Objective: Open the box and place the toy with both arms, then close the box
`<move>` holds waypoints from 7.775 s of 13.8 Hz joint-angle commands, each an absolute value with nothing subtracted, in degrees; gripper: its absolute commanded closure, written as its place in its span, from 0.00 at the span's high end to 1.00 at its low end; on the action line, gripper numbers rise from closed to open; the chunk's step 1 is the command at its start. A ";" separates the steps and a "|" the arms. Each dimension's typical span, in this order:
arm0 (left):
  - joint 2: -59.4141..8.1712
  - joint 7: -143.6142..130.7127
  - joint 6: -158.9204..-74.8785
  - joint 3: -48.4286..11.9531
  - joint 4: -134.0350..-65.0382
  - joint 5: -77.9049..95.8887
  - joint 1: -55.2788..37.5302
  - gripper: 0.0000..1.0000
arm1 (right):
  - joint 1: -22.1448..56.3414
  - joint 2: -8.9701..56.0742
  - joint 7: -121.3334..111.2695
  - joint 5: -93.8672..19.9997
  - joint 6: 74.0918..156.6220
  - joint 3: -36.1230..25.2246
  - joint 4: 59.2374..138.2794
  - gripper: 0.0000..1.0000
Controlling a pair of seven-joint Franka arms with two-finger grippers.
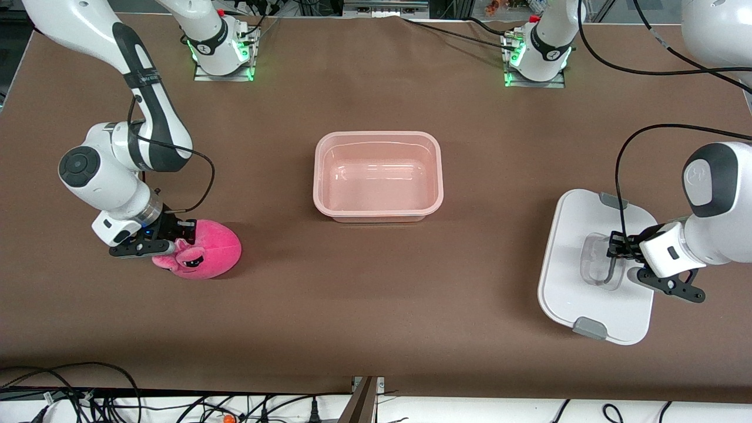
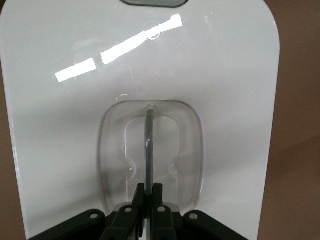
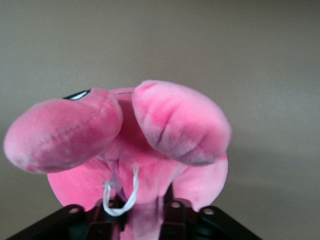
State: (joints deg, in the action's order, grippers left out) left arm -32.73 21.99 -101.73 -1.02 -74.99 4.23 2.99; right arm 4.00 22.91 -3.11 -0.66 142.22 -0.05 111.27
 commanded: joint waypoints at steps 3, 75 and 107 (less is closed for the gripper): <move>-32.52 22.85 -102.04 -1.05 -74.97 4.39 3.08 0.00 | 3.87 22.50 -11.75 -1.85 142.47 0.17 111.45 0.00; -32.26 38.76 -98.09 -3.34 -74.62 1.58 -22.31 0.00 | 37.88 -5.36 1.06 -2.47 86.76 -28.20 94.22 1.00; -38.14 34.80 -105.38 -3.52 -73.39 -6.77 -45.88 0.00 | 37.88 -3.25 1.40 -0.62 96.06 -30.67 95.80 1.00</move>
State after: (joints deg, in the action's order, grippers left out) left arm -37.22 33.48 -104.70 -4.11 -74.18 -5.35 -45.34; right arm 37.37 -2.35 0.88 -0.65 96.21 -30.52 95.82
